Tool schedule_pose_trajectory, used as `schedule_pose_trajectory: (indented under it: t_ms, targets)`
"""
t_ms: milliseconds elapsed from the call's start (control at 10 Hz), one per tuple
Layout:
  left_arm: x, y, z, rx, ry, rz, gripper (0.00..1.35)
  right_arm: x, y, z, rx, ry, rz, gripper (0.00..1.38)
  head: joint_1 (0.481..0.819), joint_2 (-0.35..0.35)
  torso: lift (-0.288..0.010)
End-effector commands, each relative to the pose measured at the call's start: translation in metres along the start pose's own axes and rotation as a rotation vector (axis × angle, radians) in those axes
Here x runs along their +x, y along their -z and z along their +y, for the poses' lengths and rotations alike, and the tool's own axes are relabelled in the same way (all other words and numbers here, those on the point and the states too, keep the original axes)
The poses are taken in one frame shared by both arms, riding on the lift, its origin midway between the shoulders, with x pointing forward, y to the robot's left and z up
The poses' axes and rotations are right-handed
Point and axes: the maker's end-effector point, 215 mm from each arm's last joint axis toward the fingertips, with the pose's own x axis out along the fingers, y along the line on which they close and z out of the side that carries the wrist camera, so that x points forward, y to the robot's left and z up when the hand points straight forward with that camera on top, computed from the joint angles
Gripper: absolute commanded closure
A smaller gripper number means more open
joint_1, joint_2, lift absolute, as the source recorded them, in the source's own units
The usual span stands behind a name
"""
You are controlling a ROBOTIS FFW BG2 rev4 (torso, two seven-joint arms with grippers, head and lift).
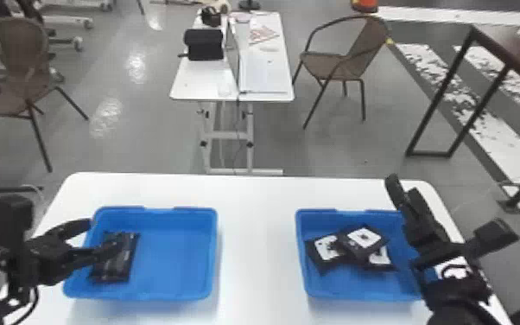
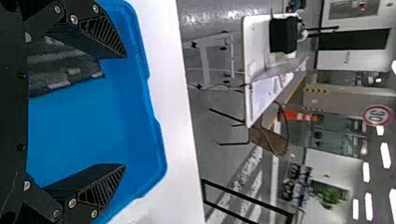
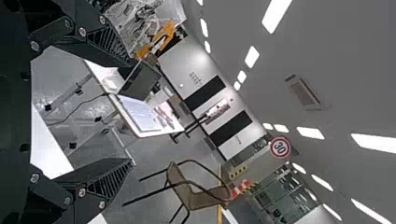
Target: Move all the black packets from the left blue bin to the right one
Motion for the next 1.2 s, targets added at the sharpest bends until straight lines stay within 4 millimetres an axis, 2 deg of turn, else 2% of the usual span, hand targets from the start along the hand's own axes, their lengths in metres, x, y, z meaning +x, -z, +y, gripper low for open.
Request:
schedule_pose_trajectory:
  t_ms: [0, 100, 200, 400, 500, 700, 900, 1100]
  targets:
    - [-0.013, 0.002, 0.034, 0.132, -0.047, 0.159, 0.24, -0.002, -0.006, 0.017, 0.033, -0.025, -0.029, 0.32, 0.695, -0.039, 0.0]
    - [-0.015, 0.002, 0.047, 0.244, -0.041, 0.275, 0.26, -0.003, -0.003, 0.025, 0.049, -0.04, -0.025, 0.32, 0.695, -0.014, 0.0]
    - [-0.007, 0.011, 0.048, 0.277, -0.025, 0.327, 0.26, -0.006, -0.001, 0.027, 0.059, -0.042, -0.022, 0.32, 0.695, 0.016, 0.0]
    - [0.021, 0.024, 0.036, 0.363, 0.041, 0.386, 0.26, -0.013, 0.005, 0.026, 0.082, -0.036, -0.019, 0.32, 0.695, 0.037, 0.0]
    - [0.036, 0.025, 0.026, 0.406, 0.079, 0.401, 0.26, -0.016, 0.007, 0.025, 0.086, -0.032, -0.017, 0.32, 0.695, 0.03, 0.0]
    - [0.057, 0.046, 0.012, 0.486, 0.128, 0.479, 0.26, -0.019, 0.013, 0.026, 0.105, -0.033, -0.015, 0.32, 0.695, 0.008, 0.0]
    - [0.062, 0.061, 0.01, 0.528, 0.138, 0.543, 0.26, -0.021, 0.018, 0.027, 0.113, -0.039, -0.006, 0.32, 0.695, -0.007, 0.0]
    - [0.052, 0.074, 0.022, 0.553, 0.107, 0.623, 0.26, -0.025, 0.023, 0.027, 0.127, -0.036, -0.004, 0.32, 0.695, -0.006, 0.0]
